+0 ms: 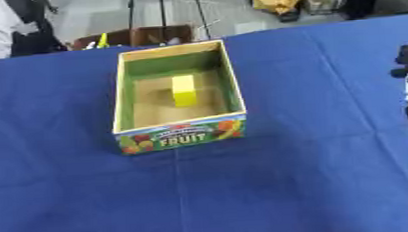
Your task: Pick up objects on the table and place them in the box.
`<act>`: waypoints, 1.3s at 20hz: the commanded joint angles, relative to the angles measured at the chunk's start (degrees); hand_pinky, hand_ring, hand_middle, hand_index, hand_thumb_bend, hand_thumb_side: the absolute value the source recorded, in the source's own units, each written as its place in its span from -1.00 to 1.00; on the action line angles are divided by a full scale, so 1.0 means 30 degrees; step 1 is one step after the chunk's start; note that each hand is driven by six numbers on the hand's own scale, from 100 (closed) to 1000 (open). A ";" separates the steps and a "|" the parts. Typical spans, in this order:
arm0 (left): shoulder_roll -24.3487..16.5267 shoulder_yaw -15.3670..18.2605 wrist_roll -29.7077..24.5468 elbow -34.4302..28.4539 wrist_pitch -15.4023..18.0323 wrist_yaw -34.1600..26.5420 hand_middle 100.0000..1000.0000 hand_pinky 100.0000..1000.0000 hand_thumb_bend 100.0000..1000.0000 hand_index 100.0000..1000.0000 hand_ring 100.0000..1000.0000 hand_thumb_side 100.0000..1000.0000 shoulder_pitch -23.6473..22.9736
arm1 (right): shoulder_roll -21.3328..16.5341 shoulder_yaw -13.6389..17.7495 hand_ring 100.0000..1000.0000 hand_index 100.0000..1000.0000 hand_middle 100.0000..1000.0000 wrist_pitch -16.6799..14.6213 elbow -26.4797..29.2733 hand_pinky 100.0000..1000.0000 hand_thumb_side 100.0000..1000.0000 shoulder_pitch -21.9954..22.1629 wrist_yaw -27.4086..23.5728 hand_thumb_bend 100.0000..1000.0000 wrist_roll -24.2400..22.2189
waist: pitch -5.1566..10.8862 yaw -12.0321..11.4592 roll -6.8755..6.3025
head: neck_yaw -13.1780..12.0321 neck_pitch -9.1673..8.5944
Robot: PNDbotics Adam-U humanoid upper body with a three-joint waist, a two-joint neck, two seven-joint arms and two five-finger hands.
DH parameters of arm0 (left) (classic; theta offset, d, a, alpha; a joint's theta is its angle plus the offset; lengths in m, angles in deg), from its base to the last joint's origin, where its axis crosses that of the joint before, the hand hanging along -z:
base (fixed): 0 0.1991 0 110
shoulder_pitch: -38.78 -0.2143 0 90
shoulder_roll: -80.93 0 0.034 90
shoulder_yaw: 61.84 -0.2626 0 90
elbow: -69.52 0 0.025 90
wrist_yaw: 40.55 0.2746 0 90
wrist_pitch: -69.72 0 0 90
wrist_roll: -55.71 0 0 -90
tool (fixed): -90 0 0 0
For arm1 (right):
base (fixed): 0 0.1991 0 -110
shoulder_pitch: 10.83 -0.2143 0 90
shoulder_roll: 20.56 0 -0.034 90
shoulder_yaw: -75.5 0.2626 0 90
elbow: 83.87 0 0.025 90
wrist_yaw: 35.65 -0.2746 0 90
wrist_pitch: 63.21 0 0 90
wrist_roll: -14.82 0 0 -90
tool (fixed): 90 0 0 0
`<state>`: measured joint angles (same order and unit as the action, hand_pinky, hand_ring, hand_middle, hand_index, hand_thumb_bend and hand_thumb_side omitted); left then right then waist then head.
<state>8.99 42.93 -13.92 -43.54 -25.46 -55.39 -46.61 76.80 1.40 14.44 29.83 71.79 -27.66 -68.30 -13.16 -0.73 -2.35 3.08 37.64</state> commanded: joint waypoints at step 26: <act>-0.0108 0.0281 0.0229 -0.0446 0.0603 0.0064 -0.33 -0.50 -0.79 -0.26 -0.34 0.37 0.0097 | -0.0208 0.0091 0.50 -0.44 -0.04 0.0089 0.0295 0.12 0.14 -0.0172 0.0049 -1.00 -0.0027 | 0.0141 -0.0050 -0.0002 | -0.0103 -0.0327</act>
<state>9.40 43.28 -13.10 -43.56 -24.03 -55.40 -46.66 76.80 1.39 14.90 29.83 71.62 -27.66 -68.33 -13.40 -0.86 -2.48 2.92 37.17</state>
